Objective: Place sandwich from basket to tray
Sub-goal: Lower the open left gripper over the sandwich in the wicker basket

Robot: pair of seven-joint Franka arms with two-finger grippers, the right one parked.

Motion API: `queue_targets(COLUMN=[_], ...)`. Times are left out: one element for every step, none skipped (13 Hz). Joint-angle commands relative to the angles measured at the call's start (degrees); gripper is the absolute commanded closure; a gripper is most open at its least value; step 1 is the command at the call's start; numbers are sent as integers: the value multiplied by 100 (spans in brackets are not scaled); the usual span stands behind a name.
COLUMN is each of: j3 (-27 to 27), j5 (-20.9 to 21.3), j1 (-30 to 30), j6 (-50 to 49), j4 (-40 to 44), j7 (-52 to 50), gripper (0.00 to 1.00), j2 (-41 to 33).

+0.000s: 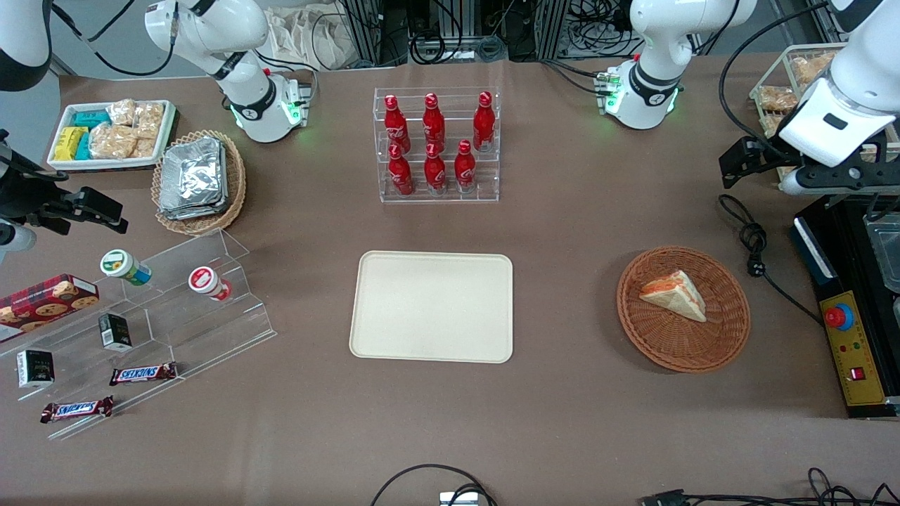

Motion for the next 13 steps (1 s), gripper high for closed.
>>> queue_targets(j3=[75, 75, 75, 84, 84, 93, 93, 101, 93, 93, 101, 102, 110], j5=[-64, -64, -64, -64, -64, -56, -47, -29, -3, 14, 15, 15, 15], j1=[-71, -71, -71, -62, -62, -45, -44, -44, -62, -62, -62, -62, -53], j6=[-144, -144, -135, -127, -66, -30, 31, 284, 539, 707, 856, 1067, 1321], j4=[153, 153, 153, 153, 110, 74, 31, -13, -110, -198, -294, -452, -653], j7=[81, 81, 81, 72, 46, 11, -216, -784, -1503, -2076, -2464, -2694, -2923], gripper=[0, 0, 0, 0, 0, 0, 0, 0, 0, 0, 0, 0, 0], j2=[68, 68, 77, 77, 85, 164, 234, 296, 366, 436, 498, 586, 656])
